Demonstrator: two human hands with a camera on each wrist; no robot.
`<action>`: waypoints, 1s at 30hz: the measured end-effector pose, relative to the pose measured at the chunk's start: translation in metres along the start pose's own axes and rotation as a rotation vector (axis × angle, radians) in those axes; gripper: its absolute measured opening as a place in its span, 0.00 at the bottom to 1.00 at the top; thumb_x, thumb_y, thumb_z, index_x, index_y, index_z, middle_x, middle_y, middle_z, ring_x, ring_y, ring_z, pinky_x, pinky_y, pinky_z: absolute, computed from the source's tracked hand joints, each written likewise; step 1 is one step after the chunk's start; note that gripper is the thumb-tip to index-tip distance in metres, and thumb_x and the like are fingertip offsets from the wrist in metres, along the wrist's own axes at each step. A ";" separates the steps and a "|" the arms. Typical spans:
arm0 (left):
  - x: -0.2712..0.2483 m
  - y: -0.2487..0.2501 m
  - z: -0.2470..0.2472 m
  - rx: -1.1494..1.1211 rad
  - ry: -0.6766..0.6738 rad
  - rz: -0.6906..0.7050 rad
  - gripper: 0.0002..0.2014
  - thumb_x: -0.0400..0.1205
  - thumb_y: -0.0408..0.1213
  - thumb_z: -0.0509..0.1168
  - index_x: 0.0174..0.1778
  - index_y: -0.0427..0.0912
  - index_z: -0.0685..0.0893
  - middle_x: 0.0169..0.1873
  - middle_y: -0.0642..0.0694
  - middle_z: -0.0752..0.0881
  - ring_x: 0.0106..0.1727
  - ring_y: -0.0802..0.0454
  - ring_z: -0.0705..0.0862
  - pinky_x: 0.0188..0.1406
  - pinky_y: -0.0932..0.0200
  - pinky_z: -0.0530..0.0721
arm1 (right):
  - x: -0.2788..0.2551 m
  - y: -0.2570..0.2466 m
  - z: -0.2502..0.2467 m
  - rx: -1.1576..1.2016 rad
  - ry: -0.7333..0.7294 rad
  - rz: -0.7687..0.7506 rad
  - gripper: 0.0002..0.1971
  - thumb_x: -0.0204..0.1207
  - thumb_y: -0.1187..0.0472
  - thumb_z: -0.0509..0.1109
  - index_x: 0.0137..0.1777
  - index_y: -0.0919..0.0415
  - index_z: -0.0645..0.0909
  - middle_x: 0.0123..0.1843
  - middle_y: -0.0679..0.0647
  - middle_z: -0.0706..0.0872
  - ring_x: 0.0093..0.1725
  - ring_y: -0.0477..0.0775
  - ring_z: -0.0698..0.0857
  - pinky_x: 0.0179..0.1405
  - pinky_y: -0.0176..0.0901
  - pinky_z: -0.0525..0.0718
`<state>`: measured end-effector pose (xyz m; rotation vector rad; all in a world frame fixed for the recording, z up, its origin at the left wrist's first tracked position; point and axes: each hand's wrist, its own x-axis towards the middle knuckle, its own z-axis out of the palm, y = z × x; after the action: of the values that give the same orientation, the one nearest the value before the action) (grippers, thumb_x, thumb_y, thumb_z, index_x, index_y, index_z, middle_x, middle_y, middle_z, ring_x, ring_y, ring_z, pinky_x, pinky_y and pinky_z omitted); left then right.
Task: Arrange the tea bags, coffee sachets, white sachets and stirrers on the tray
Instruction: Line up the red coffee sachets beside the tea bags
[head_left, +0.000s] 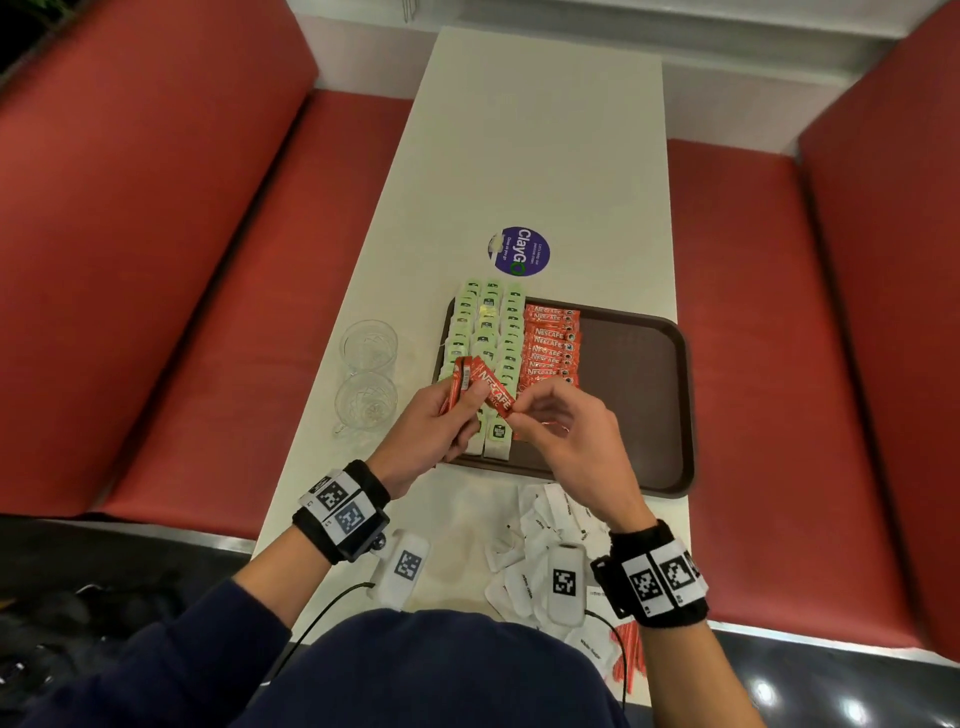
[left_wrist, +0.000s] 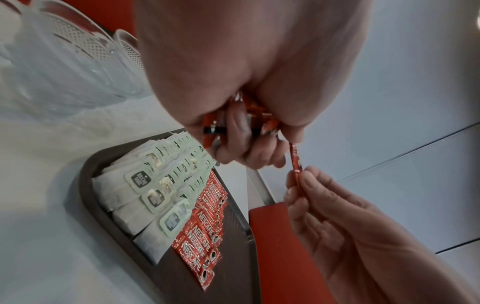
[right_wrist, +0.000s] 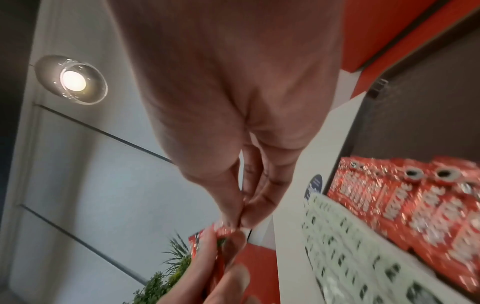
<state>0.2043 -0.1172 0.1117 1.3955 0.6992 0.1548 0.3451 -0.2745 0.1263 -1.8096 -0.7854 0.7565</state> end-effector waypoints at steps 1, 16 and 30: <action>0.001 0.000 -0.001 -0.019 0.024 0.006 0.13 0.93 0.52 0.65 0.48 0.48 0.84 0.29 0.45 0.75 0.27 0.53 0.70 0.24 0.62 0.71 | 0.000 0.000 -0.005 -0.030 -0.034 -0.002 0.07 0.82 0.61 0.84 0.52 0.50 0.89 0.51 0.44 0.95 0.55 0.47 0.93 0.61 0.50 0.93; 0.000 -0.003 0.018 -0.085 0.098 -0.004 0.21 0.93 0.51 0.66 0.60 0.31 0.84 0.29 0.44 0.75 0.26 0.54 0.69 0.23 0.63 0.68 | 0.000 0.021 -0.010 -0.655 0.158 -0.404 0.15 0.84 0.52 0.82 0.67 0.53 0.90 0.61 0.48 0.90 0.60 0.50 0.86 0.57 0.44 0.87; -0.007 -0.018 -0.006 -0.152 0.113 -0.071 0.23 0.93 0.55 0.64 0.61 0.35 0.82 0.30 0.47 0.65 0.23 0.58 0.62 0.18 0.66 0.64 | 0.028 0.127 -0.019 -0.910 -0.075 -0.077 0.14 0.81 0.50 0.81 0.65 0.45 0.87 0.61 0.44 0.88 0.58 0.54 0.82 0.57 0.54 0.84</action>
<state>0.1904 -0.1195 0.0976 1.2218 0.8128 0.2281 0.3989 -0.3012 0.0092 -2.5271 -1.3869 0.4285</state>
